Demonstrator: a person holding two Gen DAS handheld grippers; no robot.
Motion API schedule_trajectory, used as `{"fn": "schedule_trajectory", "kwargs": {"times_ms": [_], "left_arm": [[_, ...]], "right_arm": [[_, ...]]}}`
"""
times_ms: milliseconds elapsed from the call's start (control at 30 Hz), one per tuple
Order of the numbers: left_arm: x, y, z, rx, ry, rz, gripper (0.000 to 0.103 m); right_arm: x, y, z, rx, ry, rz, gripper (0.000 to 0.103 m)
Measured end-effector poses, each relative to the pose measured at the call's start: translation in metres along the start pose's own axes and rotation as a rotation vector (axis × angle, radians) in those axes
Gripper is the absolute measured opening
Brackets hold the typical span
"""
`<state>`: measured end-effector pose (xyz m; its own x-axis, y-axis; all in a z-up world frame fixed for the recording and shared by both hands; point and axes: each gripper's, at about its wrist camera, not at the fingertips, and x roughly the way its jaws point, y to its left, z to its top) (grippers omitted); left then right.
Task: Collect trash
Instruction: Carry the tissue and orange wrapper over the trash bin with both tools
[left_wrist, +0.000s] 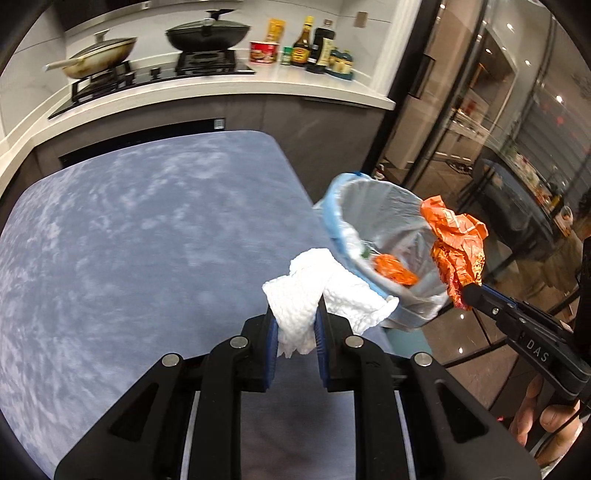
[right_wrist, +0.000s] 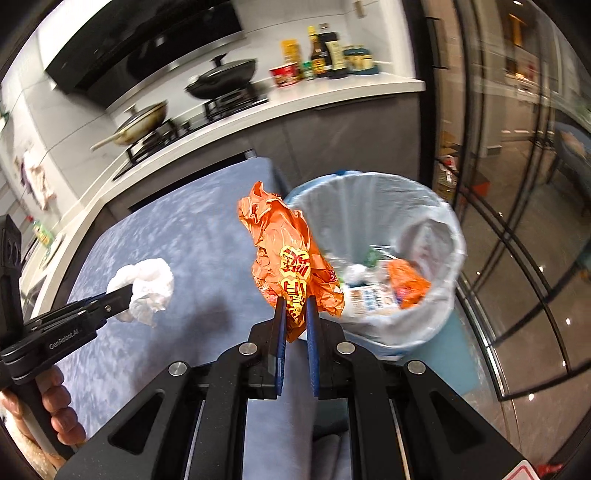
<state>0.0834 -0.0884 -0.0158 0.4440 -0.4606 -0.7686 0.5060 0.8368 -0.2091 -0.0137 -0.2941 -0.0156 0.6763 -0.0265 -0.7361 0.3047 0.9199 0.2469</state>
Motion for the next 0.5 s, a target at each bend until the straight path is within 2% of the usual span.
{"fn": "schedule_trajectory", "kwargs": {"times_ms": [233,500], "left_arm": [[0.013,-0.038,0.013,0.041,0.002,-0.033,0.017],[0.036,-0.080,0.037,0.089,-0.002,-0.067,0.017]], "right_arm": [[-0.010,-0.035,0.004,0.045,-0.020,-0.026,0.010],[0.001,-0.060,0.022,0.079,-0.024,-0.026,0.010]]}}
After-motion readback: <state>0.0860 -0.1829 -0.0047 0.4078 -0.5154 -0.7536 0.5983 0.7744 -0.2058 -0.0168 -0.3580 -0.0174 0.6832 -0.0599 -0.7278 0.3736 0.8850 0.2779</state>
